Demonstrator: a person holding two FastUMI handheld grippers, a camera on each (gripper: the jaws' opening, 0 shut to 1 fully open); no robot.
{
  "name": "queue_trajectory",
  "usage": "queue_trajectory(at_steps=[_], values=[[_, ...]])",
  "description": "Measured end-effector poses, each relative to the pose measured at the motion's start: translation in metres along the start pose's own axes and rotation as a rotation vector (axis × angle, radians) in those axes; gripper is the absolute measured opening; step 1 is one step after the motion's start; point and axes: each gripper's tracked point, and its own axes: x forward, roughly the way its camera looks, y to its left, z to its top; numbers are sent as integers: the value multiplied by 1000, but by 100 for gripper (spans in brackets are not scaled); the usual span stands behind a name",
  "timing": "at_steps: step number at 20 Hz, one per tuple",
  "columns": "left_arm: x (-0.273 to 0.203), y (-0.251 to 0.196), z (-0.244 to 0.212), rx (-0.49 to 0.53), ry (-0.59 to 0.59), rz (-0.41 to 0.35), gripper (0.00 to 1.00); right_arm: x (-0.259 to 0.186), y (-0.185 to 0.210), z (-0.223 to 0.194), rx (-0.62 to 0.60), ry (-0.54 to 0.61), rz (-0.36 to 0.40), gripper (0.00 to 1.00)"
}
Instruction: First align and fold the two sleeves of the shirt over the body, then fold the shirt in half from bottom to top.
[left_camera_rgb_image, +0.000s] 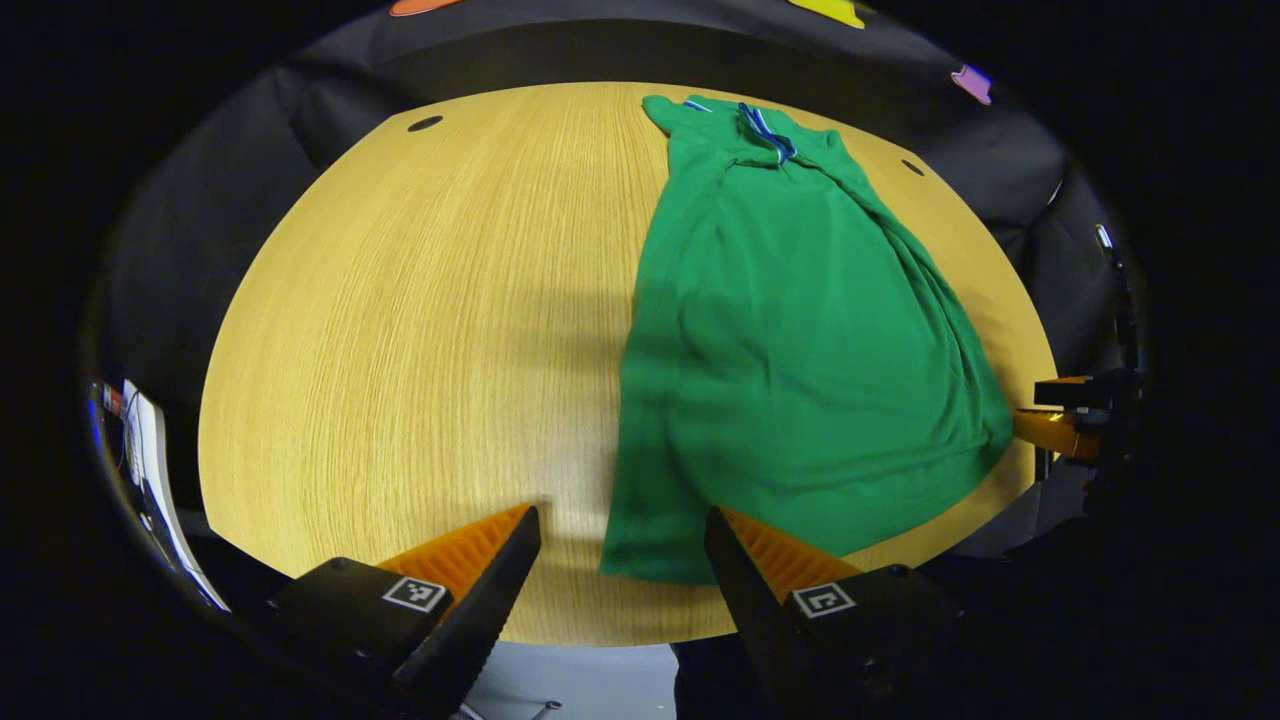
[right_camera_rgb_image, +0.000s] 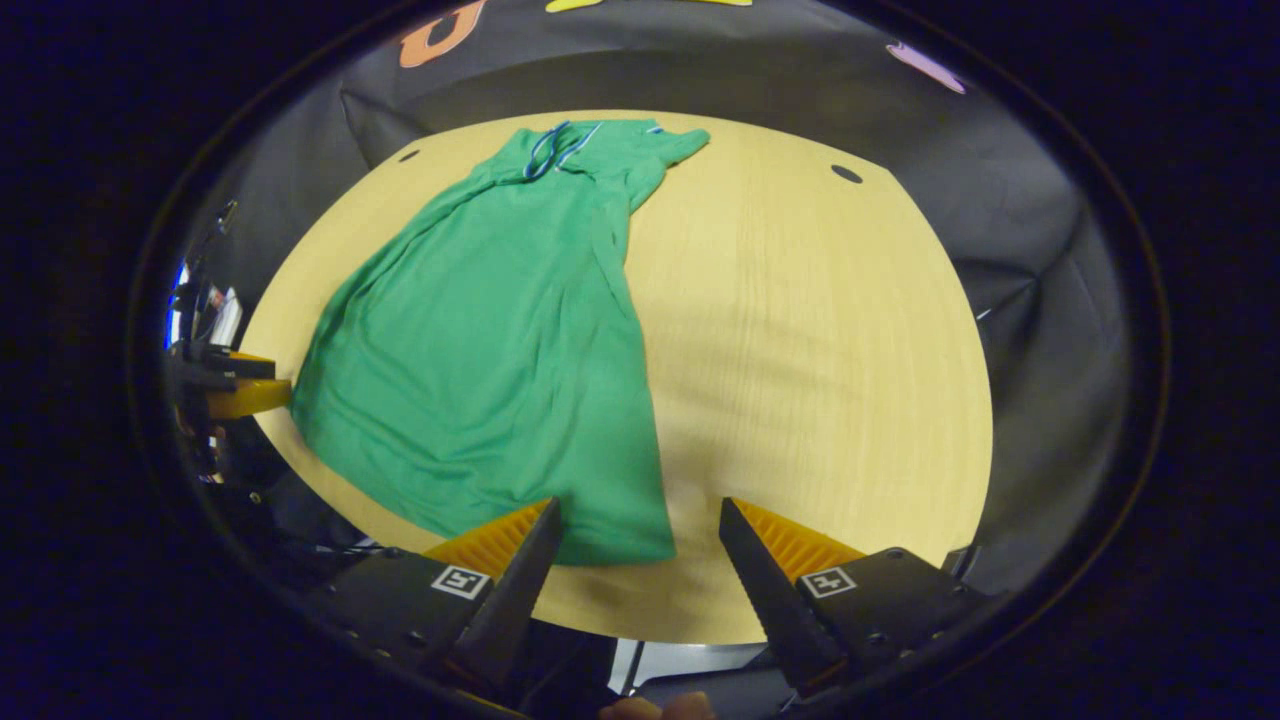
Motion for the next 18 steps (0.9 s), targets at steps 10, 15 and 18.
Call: queue_trajectory(at_steps=[10,15,18], values=[[16,-8,-21,-11,63,21,100,21,1,-16,17,88,20,94],[15,-9,-21,-35,68,31,100,18,4,-19,26,104,22,82],[13,-14,-17,-55,128,24,94,17,12,-19,51,119,50,44]])
